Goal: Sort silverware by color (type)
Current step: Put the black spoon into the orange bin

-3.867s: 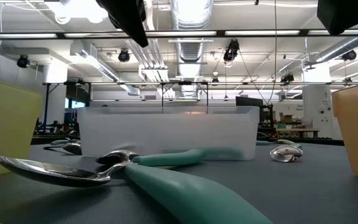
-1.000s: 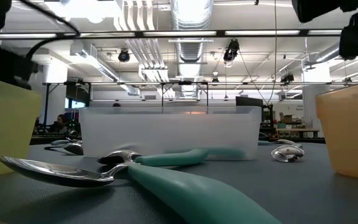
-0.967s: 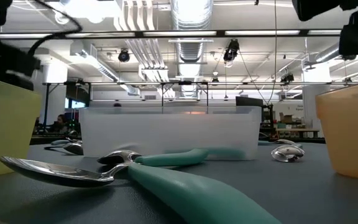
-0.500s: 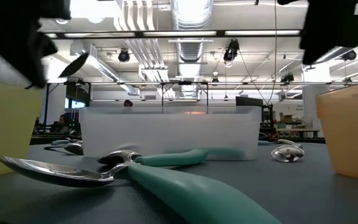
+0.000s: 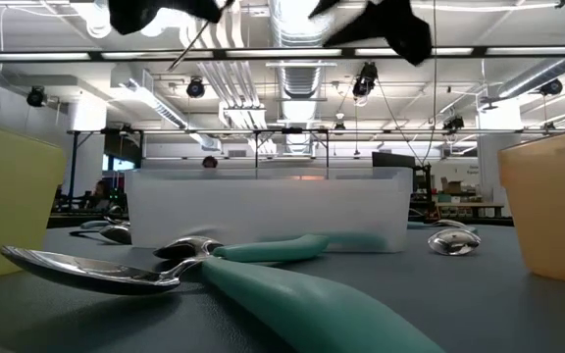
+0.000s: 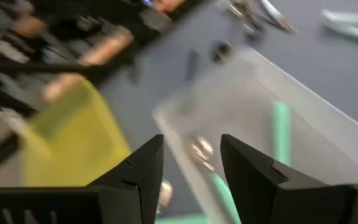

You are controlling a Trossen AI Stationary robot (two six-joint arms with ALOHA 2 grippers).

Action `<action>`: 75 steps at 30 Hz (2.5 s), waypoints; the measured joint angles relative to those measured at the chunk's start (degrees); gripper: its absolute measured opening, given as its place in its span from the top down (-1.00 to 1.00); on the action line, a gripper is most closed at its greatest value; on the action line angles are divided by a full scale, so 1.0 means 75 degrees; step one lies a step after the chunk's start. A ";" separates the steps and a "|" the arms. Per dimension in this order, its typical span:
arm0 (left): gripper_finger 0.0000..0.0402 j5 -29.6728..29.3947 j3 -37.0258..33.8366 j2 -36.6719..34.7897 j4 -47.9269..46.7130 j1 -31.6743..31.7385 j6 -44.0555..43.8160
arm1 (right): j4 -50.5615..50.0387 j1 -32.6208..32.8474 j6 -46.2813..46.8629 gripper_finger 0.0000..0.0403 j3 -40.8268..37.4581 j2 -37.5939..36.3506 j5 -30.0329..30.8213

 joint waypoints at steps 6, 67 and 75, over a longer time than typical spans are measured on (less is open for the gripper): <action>1.00 -0.0202 -0.0026 0.0097 0.1833 0.0160 0.0272 | 0.1323 -0.0017 -0.0614 0.25 0.0003 -0.0003 -0.0008; 0.86 -0.0393 0.2102 0.1775 0.1549 0.0255 0.1428 | 0.0571 -0.0261 -0.0900 0.96 0.0000 -0.0376 -0.0020; 0.62 -0.0398 0.2729 0.1676 -0.0732 0.0225 0.1365 | -0.1228 -0.0085 -0.0249 0.96 0.0000 -0.1201 -0.1214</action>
